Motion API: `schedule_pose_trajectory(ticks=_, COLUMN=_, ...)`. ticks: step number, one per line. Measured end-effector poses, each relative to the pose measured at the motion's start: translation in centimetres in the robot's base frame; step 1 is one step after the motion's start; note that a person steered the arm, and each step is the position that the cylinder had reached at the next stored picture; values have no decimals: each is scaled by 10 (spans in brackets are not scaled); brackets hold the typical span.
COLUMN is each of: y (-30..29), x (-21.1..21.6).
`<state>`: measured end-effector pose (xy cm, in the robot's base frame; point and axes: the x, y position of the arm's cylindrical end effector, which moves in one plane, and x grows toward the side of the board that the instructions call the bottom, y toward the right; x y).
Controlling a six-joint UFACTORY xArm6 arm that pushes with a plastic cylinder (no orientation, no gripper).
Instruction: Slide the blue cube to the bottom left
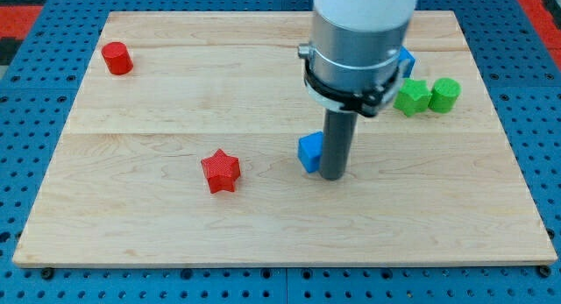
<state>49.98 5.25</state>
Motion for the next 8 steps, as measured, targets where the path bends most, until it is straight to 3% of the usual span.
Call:
schedule_pose_trajectory(ticks=2, y=-15, x=-55)
schedule_pose_trajectory(ticks=4, y=-10, x=-74)
schedule_pose_trajectory(ticks=8, y=-227, x=-75)
